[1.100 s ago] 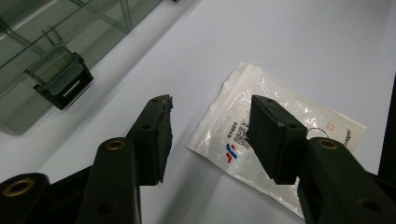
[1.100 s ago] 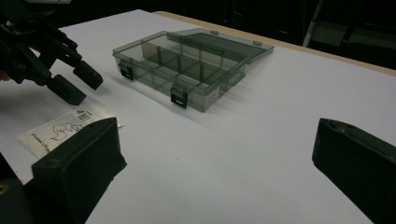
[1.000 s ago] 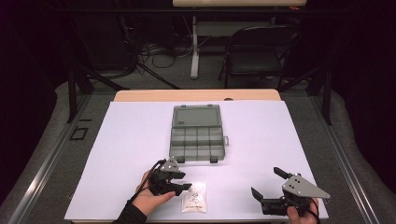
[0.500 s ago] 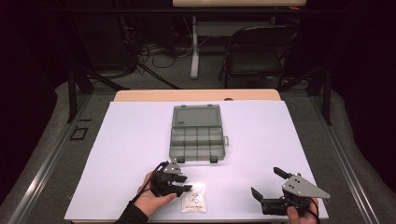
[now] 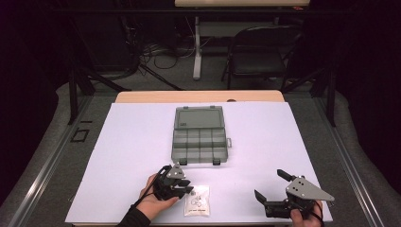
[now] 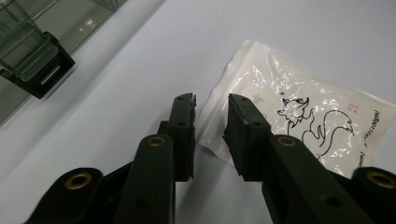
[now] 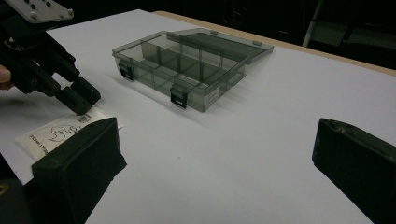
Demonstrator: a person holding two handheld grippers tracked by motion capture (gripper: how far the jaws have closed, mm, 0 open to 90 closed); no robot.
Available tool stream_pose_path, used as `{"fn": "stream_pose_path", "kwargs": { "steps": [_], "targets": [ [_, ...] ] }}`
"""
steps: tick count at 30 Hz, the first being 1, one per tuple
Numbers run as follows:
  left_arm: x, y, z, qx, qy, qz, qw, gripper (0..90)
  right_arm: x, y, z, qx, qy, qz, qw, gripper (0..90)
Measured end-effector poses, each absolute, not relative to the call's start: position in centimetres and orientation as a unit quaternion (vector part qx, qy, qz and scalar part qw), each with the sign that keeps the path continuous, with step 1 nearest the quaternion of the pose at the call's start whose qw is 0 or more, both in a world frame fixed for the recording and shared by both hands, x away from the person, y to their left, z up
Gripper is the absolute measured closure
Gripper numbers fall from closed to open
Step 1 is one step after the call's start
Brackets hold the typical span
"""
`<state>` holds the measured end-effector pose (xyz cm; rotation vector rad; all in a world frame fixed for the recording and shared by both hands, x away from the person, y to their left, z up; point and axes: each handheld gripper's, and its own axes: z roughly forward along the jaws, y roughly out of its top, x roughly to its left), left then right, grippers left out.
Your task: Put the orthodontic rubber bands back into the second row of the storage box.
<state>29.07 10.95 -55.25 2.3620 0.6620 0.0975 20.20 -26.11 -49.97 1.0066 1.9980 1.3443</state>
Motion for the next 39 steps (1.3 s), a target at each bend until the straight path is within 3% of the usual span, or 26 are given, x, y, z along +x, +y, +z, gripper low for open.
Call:
{"fn": "stream_pose_path", "kwargs": {
  "steps": [13,39],
  "targets": [
    [28.8,10.9,-55.1,0.913,0.242,0.042,0.327,85.0,20.2,-26.2,-50.0,0.374,0.738,0.496,0.262,1.0],
    [28.6,12.0,-53.1,0.902,0.228,0.055,0.362,89.4,20.3,-26.3,-50.1,0.377,0.737,0.495,0.263,1.0]
  ]
}}
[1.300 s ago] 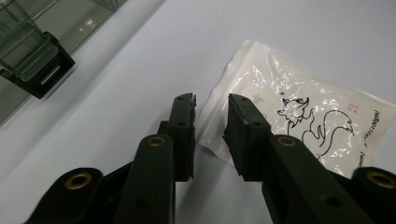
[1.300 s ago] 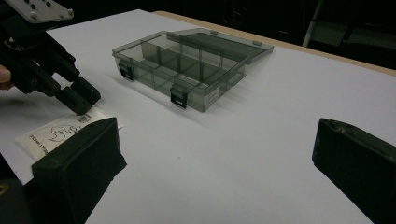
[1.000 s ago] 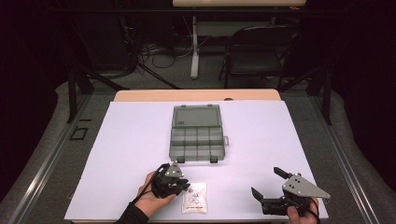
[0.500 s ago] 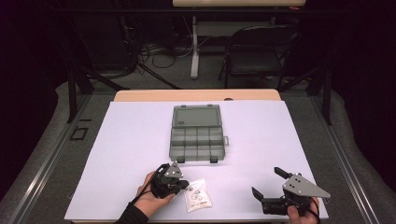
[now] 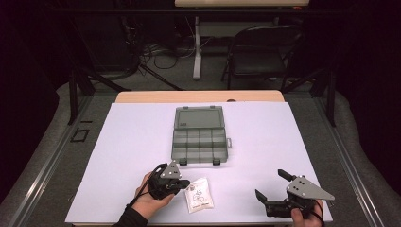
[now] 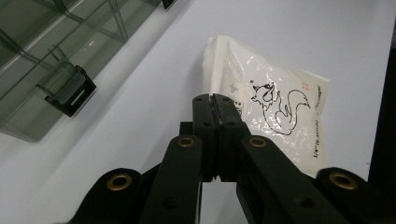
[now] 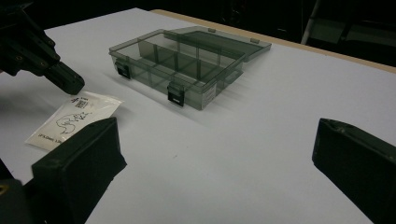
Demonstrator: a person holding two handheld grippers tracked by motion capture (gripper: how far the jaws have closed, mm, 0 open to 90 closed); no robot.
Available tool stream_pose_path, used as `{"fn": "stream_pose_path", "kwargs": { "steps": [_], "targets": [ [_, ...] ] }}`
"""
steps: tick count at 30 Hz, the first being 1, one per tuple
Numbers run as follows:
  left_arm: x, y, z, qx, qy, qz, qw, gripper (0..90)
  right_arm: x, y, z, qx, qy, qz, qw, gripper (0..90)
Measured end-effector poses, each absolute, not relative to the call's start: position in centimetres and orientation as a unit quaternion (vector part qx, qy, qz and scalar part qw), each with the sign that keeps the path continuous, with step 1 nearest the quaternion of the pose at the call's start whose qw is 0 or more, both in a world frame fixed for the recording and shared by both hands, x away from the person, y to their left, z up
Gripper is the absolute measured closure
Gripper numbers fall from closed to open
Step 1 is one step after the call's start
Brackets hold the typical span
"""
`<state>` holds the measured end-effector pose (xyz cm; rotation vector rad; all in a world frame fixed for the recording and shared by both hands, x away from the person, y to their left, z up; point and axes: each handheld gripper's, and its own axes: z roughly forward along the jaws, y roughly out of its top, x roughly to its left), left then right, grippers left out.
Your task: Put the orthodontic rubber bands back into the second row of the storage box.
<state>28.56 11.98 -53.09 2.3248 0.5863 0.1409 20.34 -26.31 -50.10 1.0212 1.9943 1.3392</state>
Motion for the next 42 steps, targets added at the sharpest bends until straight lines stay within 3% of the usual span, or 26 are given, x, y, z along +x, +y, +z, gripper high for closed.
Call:
{"fn": "stream_pose_path", "kwargs": {
  "steps": [42],
  "targets": [
    [29.6,13.6,-45.1,0.885,0.199,0.118,0.404,89.4,20.4,-26.3,-50.1,0.379,0.736,0.495,0.262,1.0]
  ]
}}
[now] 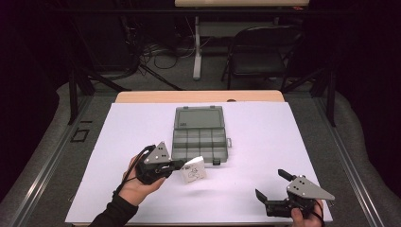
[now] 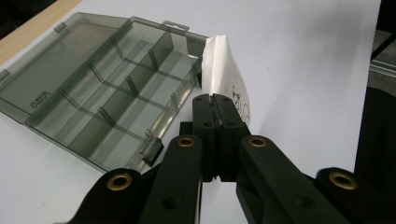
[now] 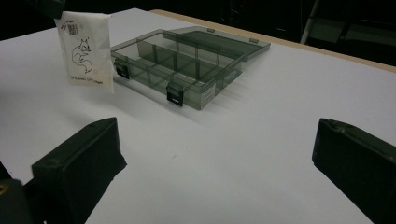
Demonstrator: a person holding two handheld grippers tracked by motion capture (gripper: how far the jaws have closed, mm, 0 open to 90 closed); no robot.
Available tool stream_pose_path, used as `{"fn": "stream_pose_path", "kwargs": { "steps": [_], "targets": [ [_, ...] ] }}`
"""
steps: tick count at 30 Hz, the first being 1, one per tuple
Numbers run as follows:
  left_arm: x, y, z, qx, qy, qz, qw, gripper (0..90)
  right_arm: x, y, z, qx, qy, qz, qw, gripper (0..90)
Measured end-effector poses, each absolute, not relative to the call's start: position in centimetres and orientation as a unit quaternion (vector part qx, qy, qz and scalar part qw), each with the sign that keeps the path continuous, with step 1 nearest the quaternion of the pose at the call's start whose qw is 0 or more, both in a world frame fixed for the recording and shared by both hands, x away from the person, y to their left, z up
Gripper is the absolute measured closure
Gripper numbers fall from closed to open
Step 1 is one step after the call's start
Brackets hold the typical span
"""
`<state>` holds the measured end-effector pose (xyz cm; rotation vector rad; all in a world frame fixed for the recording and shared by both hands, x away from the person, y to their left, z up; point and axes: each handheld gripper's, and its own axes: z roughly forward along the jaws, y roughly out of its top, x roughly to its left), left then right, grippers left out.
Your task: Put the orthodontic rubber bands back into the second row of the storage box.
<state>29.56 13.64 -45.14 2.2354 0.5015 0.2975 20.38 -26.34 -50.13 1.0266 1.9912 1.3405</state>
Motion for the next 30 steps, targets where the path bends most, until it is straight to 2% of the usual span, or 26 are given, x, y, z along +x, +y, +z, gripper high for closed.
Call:
{"fn": "stream_pose_path", "kwargs": {
  "steps": [16,30],
  "targets": [
    [32.0,13.6,-42.2,0.884,0.196,0.142,0.400,89.3,20.3,-26.3,-50.1,0.380,0.736,0.495,0.263,1.0],
    [34.3,13.1,-41.6,0.887,0.201,0.153,0.387,89.4,20.3,-26.3,-50.1,0.380,0.737,0.495,0.261,1.0]
  ]
}}
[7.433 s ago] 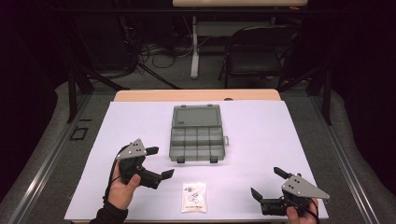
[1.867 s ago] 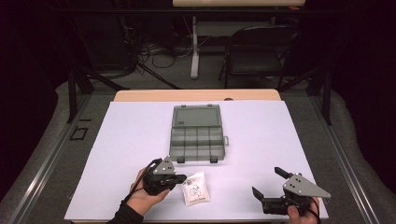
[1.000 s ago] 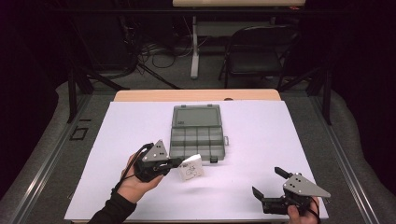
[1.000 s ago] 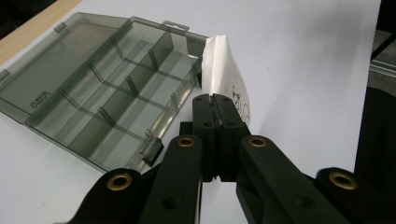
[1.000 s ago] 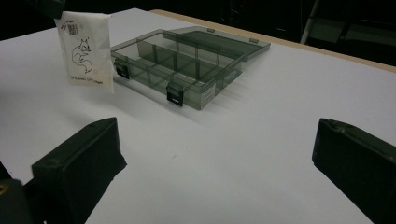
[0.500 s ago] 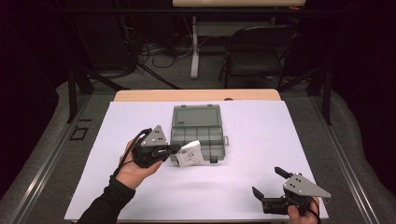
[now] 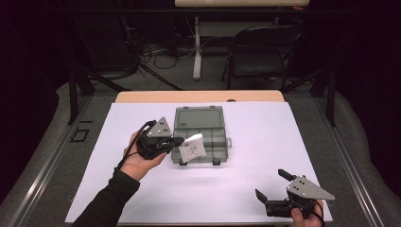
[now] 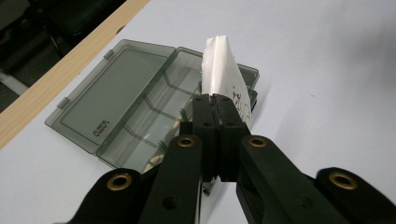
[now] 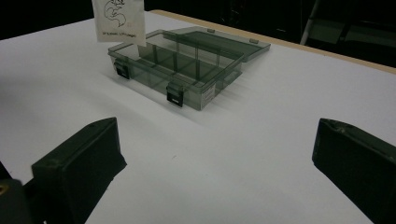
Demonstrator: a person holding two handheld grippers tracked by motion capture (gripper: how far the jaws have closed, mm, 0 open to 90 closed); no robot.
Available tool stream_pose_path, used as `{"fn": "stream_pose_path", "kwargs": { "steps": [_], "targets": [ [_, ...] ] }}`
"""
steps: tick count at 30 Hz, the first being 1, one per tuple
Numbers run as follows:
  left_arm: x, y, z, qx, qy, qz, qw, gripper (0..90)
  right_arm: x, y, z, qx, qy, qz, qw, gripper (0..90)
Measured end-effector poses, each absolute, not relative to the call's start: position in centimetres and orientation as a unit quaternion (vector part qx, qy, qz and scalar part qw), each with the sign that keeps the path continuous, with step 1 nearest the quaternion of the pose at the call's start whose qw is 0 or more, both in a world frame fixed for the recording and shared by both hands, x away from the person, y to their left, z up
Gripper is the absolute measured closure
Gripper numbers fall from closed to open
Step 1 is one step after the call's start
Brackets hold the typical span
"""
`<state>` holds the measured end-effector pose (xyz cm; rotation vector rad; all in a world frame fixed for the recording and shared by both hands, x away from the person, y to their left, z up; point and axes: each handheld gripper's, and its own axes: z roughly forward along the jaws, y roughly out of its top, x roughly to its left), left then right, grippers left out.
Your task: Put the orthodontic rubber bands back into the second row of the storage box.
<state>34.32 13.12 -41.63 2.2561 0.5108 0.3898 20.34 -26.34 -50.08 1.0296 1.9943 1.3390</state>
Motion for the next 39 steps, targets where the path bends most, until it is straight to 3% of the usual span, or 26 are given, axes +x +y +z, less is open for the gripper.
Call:
{"fn": "stream_pose_path", "kwargs": {
  "steps": [39],
  "targets": [
    [38.8,12.6,-45.0,0.899,0.215,0.147,0.351,89.3,20.5,-26.3,-50.2,0.376,0.738,0.495,0.262,1.0]
  ]
}}
